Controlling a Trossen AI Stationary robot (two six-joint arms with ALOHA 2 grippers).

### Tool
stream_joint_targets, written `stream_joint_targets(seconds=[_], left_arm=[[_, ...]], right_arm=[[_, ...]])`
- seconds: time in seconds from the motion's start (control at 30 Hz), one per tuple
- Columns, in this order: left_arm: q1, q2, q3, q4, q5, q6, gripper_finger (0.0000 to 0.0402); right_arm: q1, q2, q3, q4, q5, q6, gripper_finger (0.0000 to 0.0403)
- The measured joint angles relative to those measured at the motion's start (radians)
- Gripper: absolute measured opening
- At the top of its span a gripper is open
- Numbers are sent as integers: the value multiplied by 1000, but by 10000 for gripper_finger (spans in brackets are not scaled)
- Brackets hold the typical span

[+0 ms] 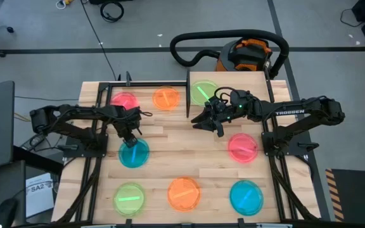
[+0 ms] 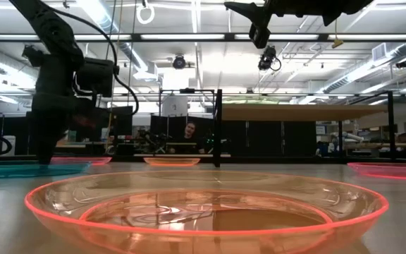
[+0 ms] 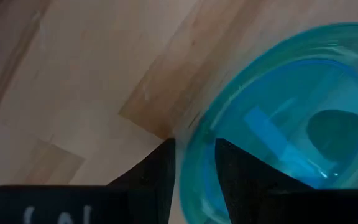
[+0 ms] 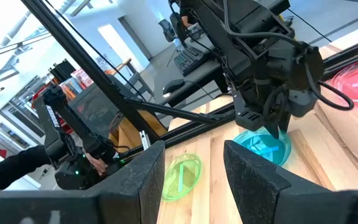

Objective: Place and stack plates onto a shelf
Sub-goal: Put the left blue plate on the shelf

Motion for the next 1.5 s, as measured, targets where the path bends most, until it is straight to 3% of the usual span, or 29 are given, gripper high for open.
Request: stream_joint_targets(seconds=[0.27,0.6,1.17,1.5], left_arm=[[1,25,3,6,22,15,111],[-2,26,-1,27,58,15,9],[-2,25,3,27,71,-34,4],[-2,26,140,29,71,-39,3]], right_arm=[[0,0,0,0,0,0,172],[0,0,0,0,43,0,172],[0,0,0,-59,291,163,171],[0,0,0,-194,384,346,171]])
